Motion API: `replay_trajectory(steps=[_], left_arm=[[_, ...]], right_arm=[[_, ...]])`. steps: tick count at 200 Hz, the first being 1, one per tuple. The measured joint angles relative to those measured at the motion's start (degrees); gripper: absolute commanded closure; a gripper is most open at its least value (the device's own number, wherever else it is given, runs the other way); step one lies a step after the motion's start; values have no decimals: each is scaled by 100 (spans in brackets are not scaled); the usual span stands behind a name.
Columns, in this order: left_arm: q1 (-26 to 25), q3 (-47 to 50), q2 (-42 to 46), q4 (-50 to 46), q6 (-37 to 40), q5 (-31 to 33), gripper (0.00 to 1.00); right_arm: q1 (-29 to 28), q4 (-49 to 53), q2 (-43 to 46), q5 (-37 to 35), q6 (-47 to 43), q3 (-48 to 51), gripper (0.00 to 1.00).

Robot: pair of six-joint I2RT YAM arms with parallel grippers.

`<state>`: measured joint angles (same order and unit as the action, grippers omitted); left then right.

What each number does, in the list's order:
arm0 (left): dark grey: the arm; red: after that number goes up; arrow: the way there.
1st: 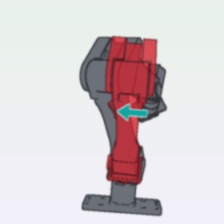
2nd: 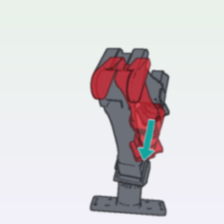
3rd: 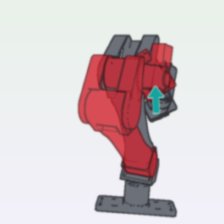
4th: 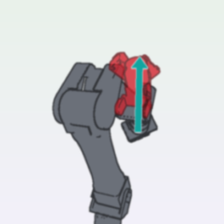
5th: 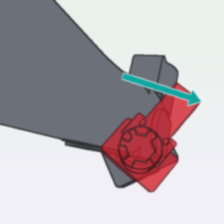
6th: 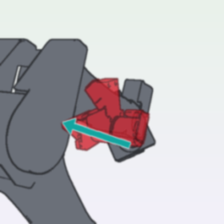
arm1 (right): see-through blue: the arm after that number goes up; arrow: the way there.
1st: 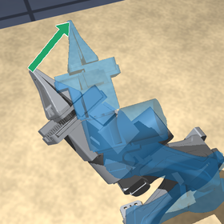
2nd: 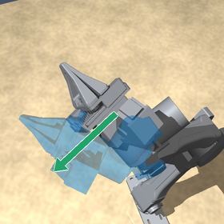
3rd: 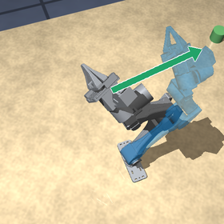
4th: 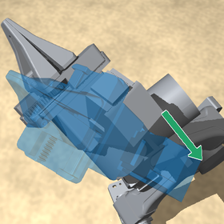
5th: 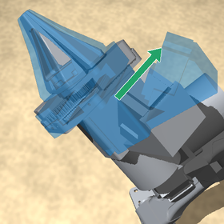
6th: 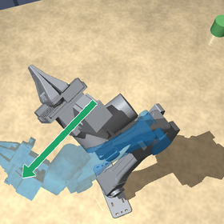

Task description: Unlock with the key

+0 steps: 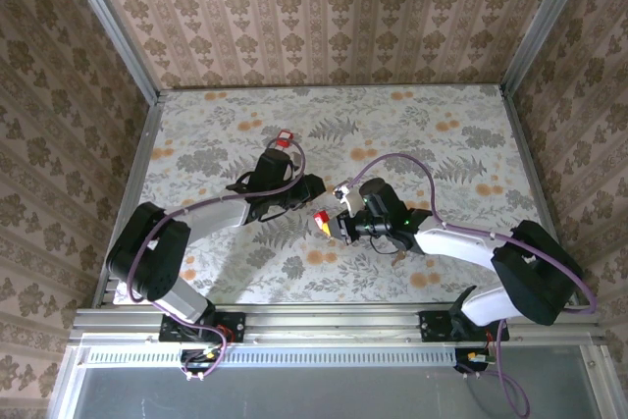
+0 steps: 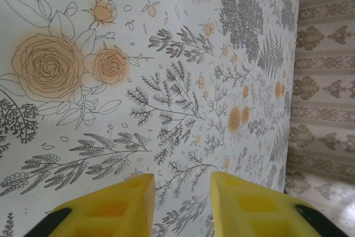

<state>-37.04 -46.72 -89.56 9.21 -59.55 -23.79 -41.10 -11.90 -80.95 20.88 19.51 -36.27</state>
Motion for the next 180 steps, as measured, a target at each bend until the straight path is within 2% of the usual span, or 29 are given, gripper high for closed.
replay_trajectory(steps=[29,57,122,180], left_arm=[[-2,4,-35,116,-127,-103,89],[22,157,-35,326,-114,-125,97],[111,787,-57,1362,0,-256,97],[149,844,-435,1860,435,-435,92]], right_arm=[[-2,-122,-46,-4,44,79,100],[-2,-199,-66,4,157,125,100],[-4,-603,-463,343,957,157,100],[-7,-852,-737,444,1974,162,100]])
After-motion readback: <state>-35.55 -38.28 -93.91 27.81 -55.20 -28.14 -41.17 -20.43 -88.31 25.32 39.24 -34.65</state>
